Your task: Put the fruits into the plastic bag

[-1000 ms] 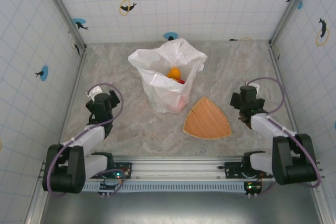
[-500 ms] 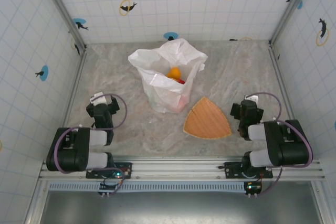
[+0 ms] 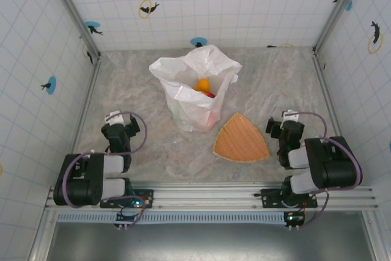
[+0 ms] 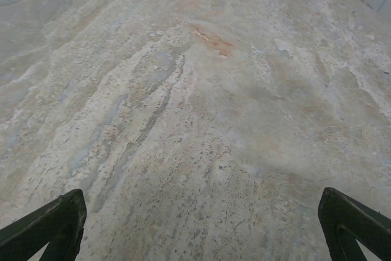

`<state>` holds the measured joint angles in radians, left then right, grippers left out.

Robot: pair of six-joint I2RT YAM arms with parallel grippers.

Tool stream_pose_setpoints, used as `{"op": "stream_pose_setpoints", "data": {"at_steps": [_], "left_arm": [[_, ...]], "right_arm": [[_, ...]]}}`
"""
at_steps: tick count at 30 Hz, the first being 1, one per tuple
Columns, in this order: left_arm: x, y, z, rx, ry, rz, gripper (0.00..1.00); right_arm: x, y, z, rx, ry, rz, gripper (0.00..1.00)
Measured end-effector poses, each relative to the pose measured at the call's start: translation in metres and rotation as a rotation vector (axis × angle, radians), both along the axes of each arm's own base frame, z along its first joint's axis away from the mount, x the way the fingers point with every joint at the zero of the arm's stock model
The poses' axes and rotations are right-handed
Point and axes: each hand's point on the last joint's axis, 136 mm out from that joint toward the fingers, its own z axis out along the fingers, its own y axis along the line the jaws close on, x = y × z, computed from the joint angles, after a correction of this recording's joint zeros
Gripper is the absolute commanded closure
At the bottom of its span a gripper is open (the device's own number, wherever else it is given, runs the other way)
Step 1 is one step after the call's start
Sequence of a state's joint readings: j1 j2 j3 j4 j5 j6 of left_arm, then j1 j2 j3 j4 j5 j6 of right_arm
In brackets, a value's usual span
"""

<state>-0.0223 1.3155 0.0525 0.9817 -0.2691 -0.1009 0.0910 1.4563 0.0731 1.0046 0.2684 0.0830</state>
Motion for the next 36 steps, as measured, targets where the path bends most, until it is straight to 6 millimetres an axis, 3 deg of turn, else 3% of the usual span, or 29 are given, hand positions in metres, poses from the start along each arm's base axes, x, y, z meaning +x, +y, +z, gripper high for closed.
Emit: {"op": "stream_pose_setpoints", "data": {"at_steps": [3, 10, 36], "left_arm": [[-0.008, -0.005, -0.013, 0.002, 0.013, -0.034, 0.03], [0.002, -0.018, -0.010, -0.002, -0.030, -0.119, 0.02], [0.002, -0.019, -0.010, -0.018, -0.033, -0.139, 0.02]], "right_arm": [[-0.010, 0.001, -0.006, 0.006, -0.005, 0.019, 0.00], [-0.006, 0.003, 0.005, 0.020, -0.069, 0.038, 0.00], [-0.005, 0.005, 0.005, 0.029, -0.069, 0.053, 0.00]]}}
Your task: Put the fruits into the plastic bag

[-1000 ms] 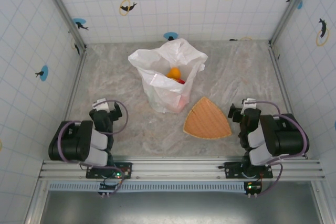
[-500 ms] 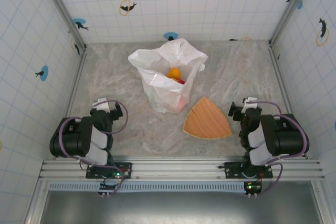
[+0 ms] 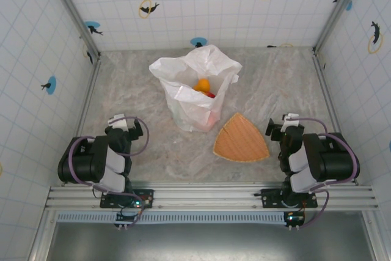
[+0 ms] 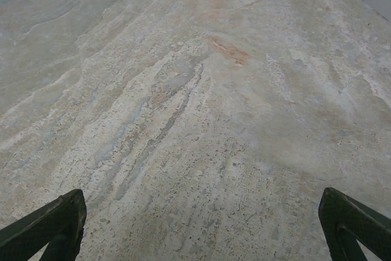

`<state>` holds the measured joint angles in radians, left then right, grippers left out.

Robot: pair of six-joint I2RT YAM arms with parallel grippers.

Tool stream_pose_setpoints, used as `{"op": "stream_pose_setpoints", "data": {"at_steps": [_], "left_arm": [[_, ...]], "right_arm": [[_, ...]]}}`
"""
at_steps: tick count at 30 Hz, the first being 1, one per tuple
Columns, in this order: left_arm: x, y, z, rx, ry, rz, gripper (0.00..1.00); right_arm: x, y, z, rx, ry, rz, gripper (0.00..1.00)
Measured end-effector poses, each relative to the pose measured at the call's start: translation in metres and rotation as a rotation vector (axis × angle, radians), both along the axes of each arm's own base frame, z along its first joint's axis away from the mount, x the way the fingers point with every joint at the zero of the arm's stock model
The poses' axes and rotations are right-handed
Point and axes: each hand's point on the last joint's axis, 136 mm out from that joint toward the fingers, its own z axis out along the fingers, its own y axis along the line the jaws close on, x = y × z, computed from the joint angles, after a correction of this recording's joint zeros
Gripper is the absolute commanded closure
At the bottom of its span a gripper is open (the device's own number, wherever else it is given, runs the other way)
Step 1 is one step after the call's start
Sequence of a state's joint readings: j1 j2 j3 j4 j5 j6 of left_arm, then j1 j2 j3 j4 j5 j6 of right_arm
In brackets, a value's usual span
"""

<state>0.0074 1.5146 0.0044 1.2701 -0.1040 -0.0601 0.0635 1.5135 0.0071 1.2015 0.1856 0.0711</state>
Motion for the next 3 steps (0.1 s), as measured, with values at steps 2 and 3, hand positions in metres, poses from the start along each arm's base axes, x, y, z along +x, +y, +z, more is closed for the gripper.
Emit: {"op": "stream_pose_setpoints", "data": {"at_steps": [2, 3], "left_arm": [[0.0000, -0.0001, 0.0000, 0.000, 0.000, 0.000, 0.02], [0.0000, -0.0001, 0.0000, 0.000, 0.000, 0.000, 0.02]], "right_arm": [[0.0000, 0.0001, 0.0000, 0.000, 0.000, 0.000, 0.00], [0.0000, 0.0000, 0.0000, 0.000, 0.000, 0.000, 0.00]]}}
